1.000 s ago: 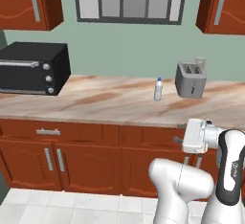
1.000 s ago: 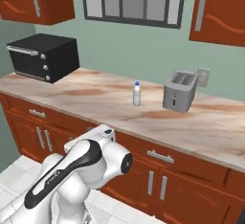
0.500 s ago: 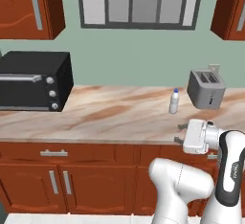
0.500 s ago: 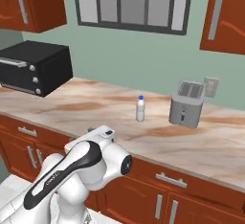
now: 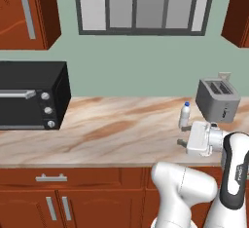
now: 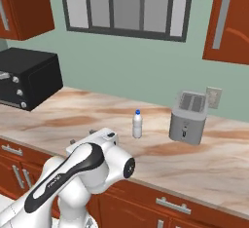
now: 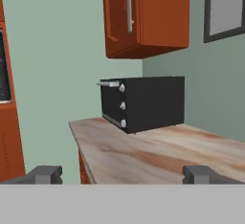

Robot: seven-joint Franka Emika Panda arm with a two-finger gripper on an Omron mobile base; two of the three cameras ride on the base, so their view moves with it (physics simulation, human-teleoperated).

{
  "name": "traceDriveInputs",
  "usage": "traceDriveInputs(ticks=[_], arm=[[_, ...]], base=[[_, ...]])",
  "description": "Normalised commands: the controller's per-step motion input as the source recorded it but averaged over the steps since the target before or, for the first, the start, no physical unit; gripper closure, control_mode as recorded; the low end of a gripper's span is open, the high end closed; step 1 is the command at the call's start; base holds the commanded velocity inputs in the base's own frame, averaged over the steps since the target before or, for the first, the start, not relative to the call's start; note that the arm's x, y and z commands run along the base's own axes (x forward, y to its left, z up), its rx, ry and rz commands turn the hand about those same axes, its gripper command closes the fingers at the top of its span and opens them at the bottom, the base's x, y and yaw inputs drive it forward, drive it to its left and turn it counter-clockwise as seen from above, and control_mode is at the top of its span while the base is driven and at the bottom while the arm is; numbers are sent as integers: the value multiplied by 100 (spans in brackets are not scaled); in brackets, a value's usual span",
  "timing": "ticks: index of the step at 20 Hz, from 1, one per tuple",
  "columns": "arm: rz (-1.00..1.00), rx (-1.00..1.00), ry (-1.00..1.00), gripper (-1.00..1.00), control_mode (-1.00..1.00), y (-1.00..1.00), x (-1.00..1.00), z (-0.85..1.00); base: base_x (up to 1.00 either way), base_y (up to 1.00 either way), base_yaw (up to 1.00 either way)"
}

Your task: Place the drinks on the dining counter in a tight cluster.

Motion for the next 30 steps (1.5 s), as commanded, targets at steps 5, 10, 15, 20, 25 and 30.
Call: traceDriveInputs(ticks=[5, 10, 15, 20, 25, 30], arm=[[0, 0, 0, -100, 100, 0, 0, 0], [0, 0, 0, -100, 100, 0, 0, 0], [0, 0, 0, -100, 100, 0, 0, 0], [0, 0, 0, -100, 100, 0, 0, 0], [0, 0, 0, -100, 100, 0, 0, 0], [0, 0, 0, -100, 100, 0, 0, 0]], base=[[54, 19, 0], [49, 8, 0], [28, 6, 0], [8, 1, 0], [0, 0, 0], [0, 0, 0]])
